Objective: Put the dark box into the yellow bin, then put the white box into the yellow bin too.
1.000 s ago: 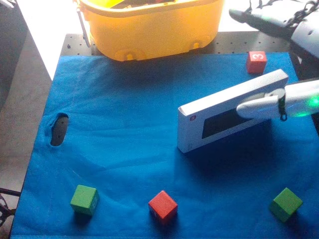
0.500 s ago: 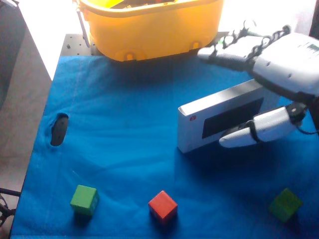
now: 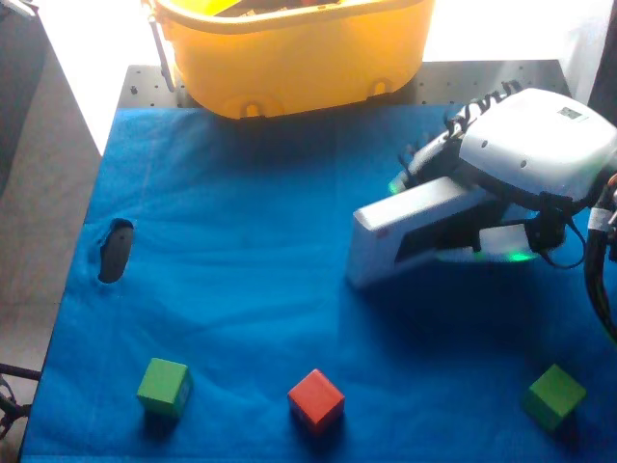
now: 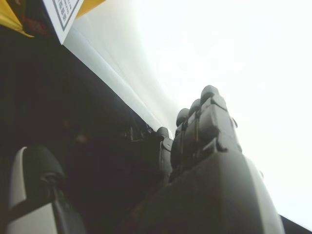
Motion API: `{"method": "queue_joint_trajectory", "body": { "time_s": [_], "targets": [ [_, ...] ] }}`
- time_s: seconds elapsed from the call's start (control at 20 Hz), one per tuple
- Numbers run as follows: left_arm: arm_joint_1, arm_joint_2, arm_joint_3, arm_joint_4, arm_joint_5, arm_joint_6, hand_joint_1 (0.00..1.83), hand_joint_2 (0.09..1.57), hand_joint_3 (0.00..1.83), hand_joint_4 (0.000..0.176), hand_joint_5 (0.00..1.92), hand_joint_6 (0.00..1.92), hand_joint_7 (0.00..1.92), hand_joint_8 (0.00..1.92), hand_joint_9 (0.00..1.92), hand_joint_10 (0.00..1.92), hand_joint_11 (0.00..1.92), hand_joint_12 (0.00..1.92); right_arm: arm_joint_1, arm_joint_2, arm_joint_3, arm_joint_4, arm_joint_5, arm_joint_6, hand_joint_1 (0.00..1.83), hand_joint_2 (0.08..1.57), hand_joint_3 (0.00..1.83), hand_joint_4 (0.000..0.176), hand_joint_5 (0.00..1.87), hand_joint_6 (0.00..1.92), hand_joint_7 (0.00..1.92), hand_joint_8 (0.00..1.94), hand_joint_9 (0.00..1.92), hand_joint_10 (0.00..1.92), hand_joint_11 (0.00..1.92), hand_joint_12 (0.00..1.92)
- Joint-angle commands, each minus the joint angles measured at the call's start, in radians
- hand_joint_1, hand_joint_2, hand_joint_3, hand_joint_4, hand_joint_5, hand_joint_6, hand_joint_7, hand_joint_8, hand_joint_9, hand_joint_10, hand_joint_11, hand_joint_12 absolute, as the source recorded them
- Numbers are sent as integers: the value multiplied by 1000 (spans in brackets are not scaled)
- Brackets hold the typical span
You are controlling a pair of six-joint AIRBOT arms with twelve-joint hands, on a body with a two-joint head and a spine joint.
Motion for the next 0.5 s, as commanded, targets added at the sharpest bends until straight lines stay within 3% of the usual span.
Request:
{"method": "queue_joint_trajectory", "body": {
  "time_s": [0.0,0.05,0.1,0.2,0.3,0.35,0.4,0.45],
  "targets": [
    [-8,6,-1,-64,-99,-3,1002,809,0,139,170,7,140,20,70,14,60,29,8,-5,4,3,112,3,1292,1020,5,0,1270,267,1198,813,1147,620,717,1406],
    [-8,6,-1,-66,-100,-3,970,841,12,147,111,1,96,3,13,2,11,5,8,-6,4,4,112,3,1284,1068,1,0,1228,257,1064,1112,1009,1359,763,1809],
    [-8,6,0,-68,-101,-3,951,834,7,170,99,0,77,0,2,0,1,0,8,-6,4,4,112,3,1287,1063,0,0,1120,519,1128,979,996,1246,750,1700],
    [-8,6,4,-81,-105,-2,995,807,0,133,144,5,115,5,46,6,37,21,9,-6,4,29,113,3,1269,1084,1,0,987,811,1124,942,1016,1093,795,1551],
    [-8,9,8,-93,-108,-2,971,806,1,163,53,0,83,0,42,2,12,13,10,-11,5,31,129,3,1266,1089,1,0,968,860,1117,943,1079,970,875,1390],
    [-8,10,10,-98,-110,-2,1002,850,20,162,67,8,52,0,11,0,2,2,13,-15,5,31,138,3,1367,1074,0,0,966,814,1112,803,1063,1116,857,1330],
    [-9,10,12,-102,-110,-1,1054,831,5,173,149,11,94,4,31,3,24,13,21,-18,7,31,147,3,1393,1061,0,0,956,826,1159,683,1098,1088,896,1307],
    [-9,11,14,-107,-111,0,996,821,0,175,142,2,83,0,50,9,56,27,30,-19,9,31,152,3,1396,1063,1,0,942,848,1156,679,1092,1101,898,1285]
  ]
}}
